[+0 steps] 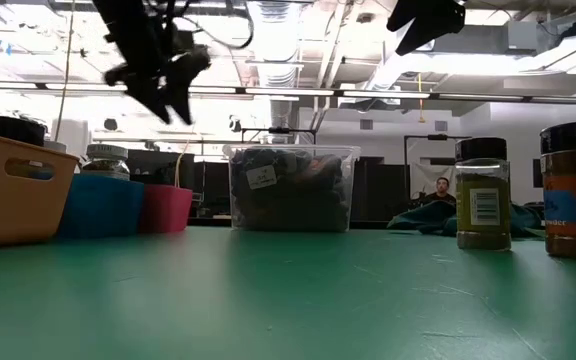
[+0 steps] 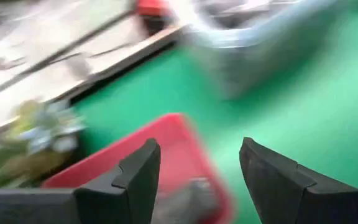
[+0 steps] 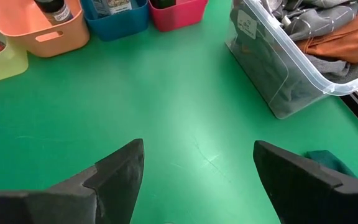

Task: Sort spices by type
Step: Put the top black seasoning bottle into the orange bin

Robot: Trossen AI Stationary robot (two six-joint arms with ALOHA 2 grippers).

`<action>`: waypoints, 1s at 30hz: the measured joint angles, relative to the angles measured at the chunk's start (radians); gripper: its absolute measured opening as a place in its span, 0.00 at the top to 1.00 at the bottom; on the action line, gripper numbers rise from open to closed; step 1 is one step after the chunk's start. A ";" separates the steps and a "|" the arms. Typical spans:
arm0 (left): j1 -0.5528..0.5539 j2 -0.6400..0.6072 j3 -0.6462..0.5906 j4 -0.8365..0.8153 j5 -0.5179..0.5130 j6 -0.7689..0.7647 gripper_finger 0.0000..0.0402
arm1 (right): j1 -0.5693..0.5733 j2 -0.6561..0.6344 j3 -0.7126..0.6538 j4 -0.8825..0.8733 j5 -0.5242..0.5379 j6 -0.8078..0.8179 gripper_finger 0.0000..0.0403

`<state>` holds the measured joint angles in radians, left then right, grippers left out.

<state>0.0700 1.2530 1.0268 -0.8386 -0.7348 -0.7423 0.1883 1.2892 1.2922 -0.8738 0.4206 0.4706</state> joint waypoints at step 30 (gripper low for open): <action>-0.367 0.080 0.001 0.563 0.138 0.145 0.48 | 0.002 0.266 -0.006 -0.324 -0.404 0.166 0.11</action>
<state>-0.2974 1.3331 1.0279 -0.2752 -0.5964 -0.5972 0.1902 1.5548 1.2858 -1.1977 0.0162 0.6367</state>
